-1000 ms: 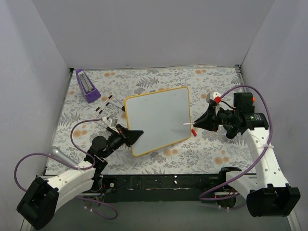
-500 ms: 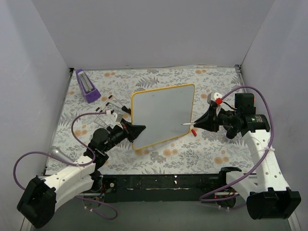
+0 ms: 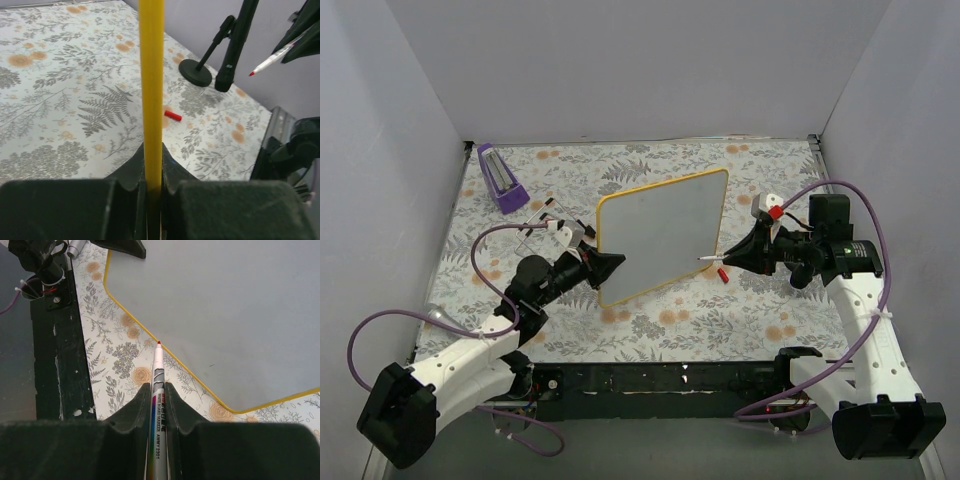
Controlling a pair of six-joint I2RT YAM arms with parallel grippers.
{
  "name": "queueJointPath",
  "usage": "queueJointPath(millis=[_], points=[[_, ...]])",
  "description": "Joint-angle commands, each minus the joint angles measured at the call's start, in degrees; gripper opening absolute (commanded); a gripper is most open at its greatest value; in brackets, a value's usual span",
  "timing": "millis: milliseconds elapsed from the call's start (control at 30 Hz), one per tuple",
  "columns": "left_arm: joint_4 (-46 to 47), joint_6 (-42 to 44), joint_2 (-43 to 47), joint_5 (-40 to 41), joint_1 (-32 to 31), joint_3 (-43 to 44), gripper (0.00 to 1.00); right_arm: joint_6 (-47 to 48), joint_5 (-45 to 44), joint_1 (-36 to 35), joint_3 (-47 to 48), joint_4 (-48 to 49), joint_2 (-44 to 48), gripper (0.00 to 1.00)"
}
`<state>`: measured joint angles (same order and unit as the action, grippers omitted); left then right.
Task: Write a sentence on the whiteboard
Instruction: Move the whiteboard to the center of the board.
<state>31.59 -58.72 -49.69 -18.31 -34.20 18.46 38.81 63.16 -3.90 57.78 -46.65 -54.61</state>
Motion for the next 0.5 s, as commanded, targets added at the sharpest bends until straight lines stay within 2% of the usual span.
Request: queueJointPath(millis=[0,167,267,300,333,467], points=[[-0.57,4.05,-0.14,-0.50,0.45,1.67,0.00,0.22,0.74,-0.23,0.85,-0.72,1.70,0.01],[-1.80,3.18,2.93,-0.24,0.53,0.53,0.00,0.39,0.30,-0.23,0.84,-1.07,2.05,0.01],[-1.71,1.16,4.42,0.55,0.53,0.00,0.06,0.48,0.56,-0.23,1.11,-1.16,1.79,0.01],[-1.54,-0.15,4.86,0.64,0.53,-0.61,0.05,0.57,0.74,-0.23,1.19,-1.25,1.70,0.01],[-1.19,-0.86,5.22,0.81,0.53,-1.05,0.00,0.74,0.83,-0.32,1.54,-1.42,1.44,0.01],[3.37,-5.61,7.94,1.60,0.53,-4.91,0.00,1.80,0.83,-0.58,3.30,-2.30,0.38,0.01]])
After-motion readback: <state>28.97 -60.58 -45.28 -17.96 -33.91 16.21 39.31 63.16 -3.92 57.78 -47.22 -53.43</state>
